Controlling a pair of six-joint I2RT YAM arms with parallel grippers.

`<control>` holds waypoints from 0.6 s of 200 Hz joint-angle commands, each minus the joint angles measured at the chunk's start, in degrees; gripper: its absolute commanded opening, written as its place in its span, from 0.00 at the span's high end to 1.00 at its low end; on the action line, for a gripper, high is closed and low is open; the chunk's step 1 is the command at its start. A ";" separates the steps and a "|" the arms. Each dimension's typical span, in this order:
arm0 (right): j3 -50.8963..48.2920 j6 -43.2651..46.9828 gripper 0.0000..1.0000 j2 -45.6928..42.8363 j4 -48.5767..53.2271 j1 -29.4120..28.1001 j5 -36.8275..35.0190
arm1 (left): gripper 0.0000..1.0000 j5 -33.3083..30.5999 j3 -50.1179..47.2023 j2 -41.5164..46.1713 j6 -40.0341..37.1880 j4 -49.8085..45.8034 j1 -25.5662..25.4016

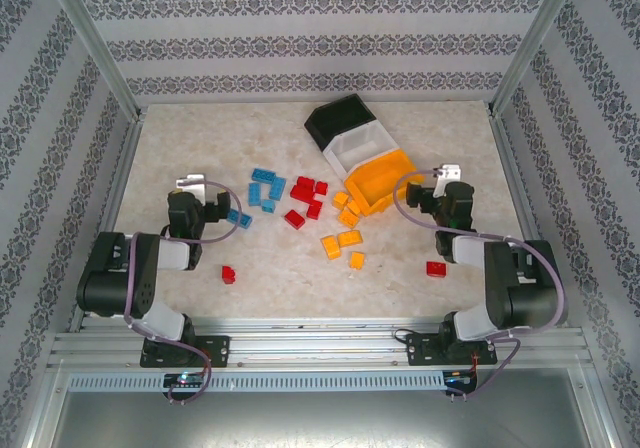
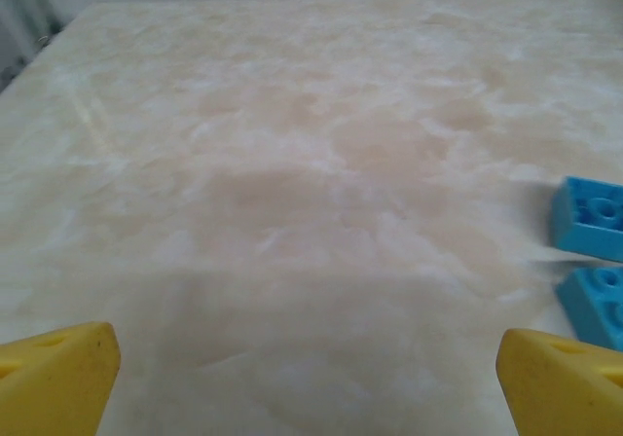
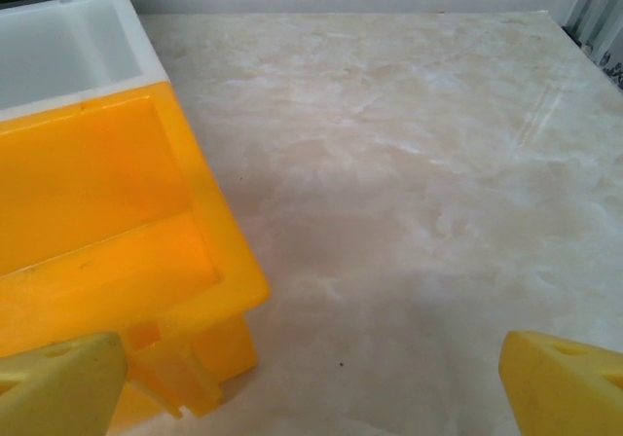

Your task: Sort the legos into containers by color

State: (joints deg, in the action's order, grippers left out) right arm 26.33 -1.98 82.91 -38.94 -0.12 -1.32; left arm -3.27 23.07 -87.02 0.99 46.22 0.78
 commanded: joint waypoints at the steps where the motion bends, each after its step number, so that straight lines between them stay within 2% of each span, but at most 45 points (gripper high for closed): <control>1: 4.00 -1.99 0.02 -5.34 9.26 0.30 -3.41 | 0.00 -9.28 6.29 7.40 3.83 -14.06 -0.25; 14: 6.11 -6.74 0.02 -8.28 14.29 0.64 -6.17 | 0.00 -11.41 11.07 10.30 5.64 -23.18 -0.20; 27: 10.66 -17.03 0.02 -10.88 23.61 1.72 -8.25 | 0.00 -12.91 16.88 12.05 9.54 -34.27 -0.19; 43: 19.73 -26.36 0.02 -10.86 41.59 4.36 -6.32 | 0.00 -10.51 23.97 12.75 13.81 -46.88 -0.25; 59: 29.07 -29.05 0.02 -6.51 54.77 6.71 1.63 | 0.00 -6.93 29.60 11.95 17.91 -57.02 -0.24; 74: 38.26 -30.15 0.06 -1.52 68.03 6.66 5.11 | 0.00 -6.49 31.57 12.04 22.15 -62.37 -0.53; 91: 44.52 -31.99 0.06 1.48 81.47 5.14 5.30 | 0.00 -5.28 30.93 14.22 25.25 -64.75 -0.93; 106: 47.02 -34.23 0.05 2.10 92.07 3.44 2.15 | 0.00 -1.06 31.35 15.81 26.94 -67.47 -1.28; 120: 46.21 -35.90 0.04 1.69 99.20 3.11 2.12 | 0.00 3.81 33.10 15.61 27.42 -71.64 -1.68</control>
State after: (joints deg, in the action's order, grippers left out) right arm 71.99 -32.03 84.25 34.13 4.16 0.73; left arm -7.40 54.28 -73.32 23.20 -12.95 0.12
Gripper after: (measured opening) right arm 0.951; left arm 0.999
